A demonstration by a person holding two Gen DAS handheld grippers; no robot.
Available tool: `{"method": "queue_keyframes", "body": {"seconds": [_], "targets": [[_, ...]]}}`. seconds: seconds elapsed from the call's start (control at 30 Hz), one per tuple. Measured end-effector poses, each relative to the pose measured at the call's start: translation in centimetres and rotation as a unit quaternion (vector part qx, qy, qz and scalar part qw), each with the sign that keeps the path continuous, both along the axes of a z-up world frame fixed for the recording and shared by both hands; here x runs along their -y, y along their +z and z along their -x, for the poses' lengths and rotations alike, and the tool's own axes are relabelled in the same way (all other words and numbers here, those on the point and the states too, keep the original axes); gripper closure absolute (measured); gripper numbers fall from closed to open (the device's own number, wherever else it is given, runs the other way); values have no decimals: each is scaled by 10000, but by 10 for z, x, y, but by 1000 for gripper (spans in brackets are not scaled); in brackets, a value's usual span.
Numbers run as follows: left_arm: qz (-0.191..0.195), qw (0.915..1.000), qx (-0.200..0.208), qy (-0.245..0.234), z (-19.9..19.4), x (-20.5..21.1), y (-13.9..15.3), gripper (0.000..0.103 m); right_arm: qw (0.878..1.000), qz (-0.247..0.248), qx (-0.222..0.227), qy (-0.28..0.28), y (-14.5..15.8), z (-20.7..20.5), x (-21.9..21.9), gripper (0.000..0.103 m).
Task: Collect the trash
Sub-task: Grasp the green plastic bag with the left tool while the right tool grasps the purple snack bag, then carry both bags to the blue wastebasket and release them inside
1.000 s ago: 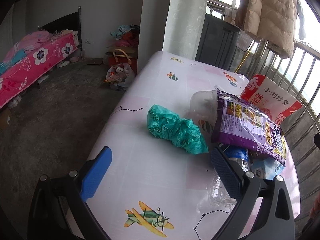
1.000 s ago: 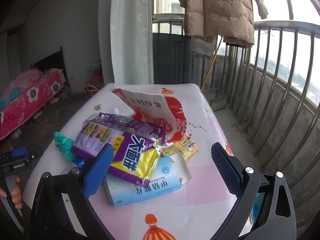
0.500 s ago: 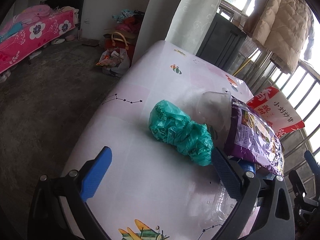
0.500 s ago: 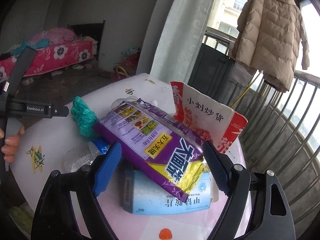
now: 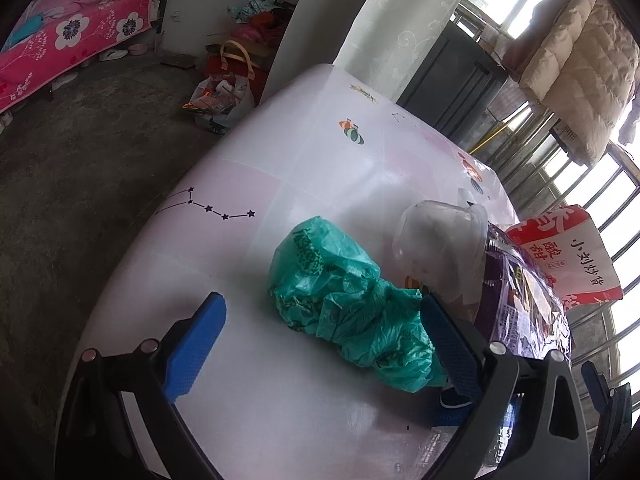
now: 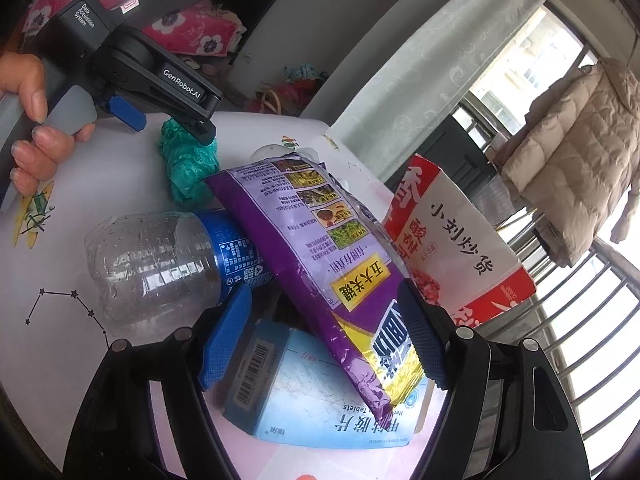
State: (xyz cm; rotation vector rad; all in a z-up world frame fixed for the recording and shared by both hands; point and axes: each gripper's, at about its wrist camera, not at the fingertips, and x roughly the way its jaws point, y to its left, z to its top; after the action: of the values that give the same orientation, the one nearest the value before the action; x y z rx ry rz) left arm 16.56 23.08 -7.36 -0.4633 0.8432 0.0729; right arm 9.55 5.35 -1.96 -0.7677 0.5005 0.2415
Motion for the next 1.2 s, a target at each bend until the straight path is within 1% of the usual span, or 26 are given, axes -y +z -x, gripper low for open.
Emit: {"method": "queue_keyframes", "body": {"seconds": [0.1, 0.17, 0.2, 0.27, 0.3, 0.37, 0.4, 0.43, 0.47, 0.57, 0.6, 0.63, 0.67, 0.7, 0.73, 0.8, 0.83, 0.93, 1.07, 1.2], "targets": [[-246, 9997, 75, -18, -8, 6, 2, 12, 9997, 229, -21, -43, -10, -5, -4, 44], [-287, 9995, 87, -72, -12, 8, 1, 13, 9995, 321, -10, -81, -14, -9, -7, 50], [-276, 9995, 94, -96, -14, 9, 1, 14, 9994, 333, -7, -108, -15, -10, -8, 51], [-232, 9996, 107, -125, -16, 9, 0, 17, 9992, 350, -4, -185, -16, -12, -8, 62], [-194, 9996, 121, -139, -16, 9, 0, 19, 9991, 353, 5, -217, -17, -12, -9, 65], [-107, 9997, 149, -189, -17, 8, 0, 25, 9990, 344, 28, -270, -17, -12, -9, 75], [-72, 9996, 162, -218, -17, 9, 0, 27, 9990, 333, 47, -290, -16, -11, -8, 78], [-49, 9996, 172, -238, -16, 9, 1, 30, 9989, 325, 76, -318, -14, -10, -8, 84], [-26, 9995, 184, -252, -14, 9, 1, 33, 9988, 318, 125, -346, -13, -9, -9, 88], [35, 9995, 225, -234, -12, 10, 3, 39, 9984, 274, 289, -410, -7, -6, -7, 94], [53, 9994, 243, -228, -10, 10, 4, 40, 9982, 251, 341, -430, -4, -5, -6, 95], [57, 9994, 265, -215, -10, 11, 5, 44, 9980, 231, 399, -443, -1, -4, -5, 96], [42, 9994, 292, -187, -8, 11, 6, 49, 9977, 215, 468, -452, 1, -1, -4, 97], [25, 9994, 307, -160, -7, 11, 7, 52, 9973, 195, 532, -459, 4, 0, -3, 97], [36, 9994, 315, -152, -6, 11, 8, 56, 9970, 163, 597, -473, 7, 1, -2, 98], [76, 9994, 308, -131, -5, 10, 8, 82, 9960, 82, 723, -511, 14, 4, 1, 99], [160, 9993, 297, -132, -4, 8, 8, 85, 9956, 22, 770, -539, 18, 4, 3, 100], [256, 9989, 379, -52, 0, 6, 11, 87, 9945, -135, 851, -602, 31, 5, 10, 102], [324, 9975, 620, 21, 14, 5, 20, 89, 9931, -276, 946, -640, 47, 9, 16, 103], [298, 9954, 906, 67, 32, 5, 39, 90, 9913, -558, 976, -679, 65, 16, 22, 103]]}}
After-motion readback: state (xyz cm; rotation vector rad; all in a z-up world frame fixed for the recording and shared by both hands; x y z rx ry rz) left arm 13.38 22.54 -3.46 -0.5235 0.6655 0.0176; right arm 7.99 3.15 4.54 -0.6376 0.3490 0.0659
